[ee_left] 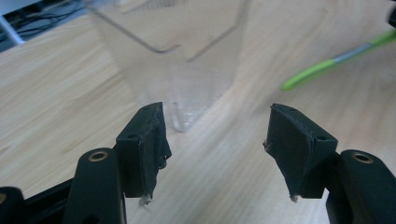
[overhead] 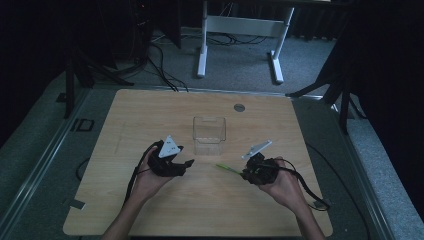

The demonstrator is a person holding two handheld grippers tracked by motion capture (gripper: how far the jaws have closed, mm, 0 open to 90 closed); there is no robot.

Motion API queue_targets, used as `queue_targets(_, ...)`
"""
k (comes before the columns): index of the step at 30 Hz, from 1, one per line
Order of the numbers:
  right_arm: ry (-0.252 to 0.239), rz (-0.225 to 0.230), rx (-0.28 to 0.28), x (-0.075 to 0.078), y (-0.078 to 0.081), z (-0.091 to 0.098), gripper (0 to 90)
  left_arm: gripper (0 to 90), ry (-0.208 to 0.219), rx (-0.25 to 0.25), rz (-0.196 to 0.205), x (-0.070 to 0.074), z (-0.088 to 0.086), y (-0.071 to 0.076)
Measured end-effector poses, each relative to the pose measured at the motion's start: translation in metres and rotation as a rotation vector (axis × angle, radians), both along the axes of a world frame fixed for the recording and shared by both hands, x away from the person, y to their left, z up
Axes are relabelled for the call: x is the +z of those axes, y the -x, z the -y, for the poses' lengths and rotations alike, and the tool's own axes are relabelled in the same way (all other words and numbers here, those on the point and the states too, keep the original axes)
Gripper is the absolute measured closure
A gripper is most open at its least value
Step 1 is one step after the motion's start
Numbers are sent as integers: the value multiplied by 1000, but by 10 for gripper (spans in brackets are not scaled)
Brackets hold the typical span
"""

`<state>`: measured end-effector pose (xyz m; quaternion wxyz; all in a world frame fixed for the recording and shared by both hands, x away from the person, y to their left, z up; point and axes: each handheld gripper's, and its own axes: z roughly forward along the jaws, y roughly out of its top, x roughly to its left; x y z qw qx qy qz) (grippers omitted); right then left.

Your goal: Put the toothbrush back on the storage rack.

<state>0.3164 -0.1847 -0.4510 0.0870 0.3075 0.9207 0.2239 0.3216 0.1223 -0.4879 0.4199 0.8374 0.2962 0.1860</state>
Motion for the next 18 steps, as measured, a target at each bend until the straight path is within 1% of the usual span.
queue_targets(3, -7, 1, 13, 1, 1, -2, 804, 374, -15, -50, -9, -2, 6, 2)
queue_targets(5, -14, 2, 26, 2, 2, -3, 804, 379, -28, -71, -19, -3, 10, 2)
queue_targets(8, -28, -5, 37, 4, 2, -4, 804, 394, -29, -107, -31, -6, 15, 3)
queue_targets(12, -51, -18, 67, 7, 2, -5, 804, 410, -48, -166, -37, -8, 22, 5)
queue_targets(18, -61, -37, 116, 7, 5, -7, 803, 436, -69, -255, -43, -10, 33, 9)
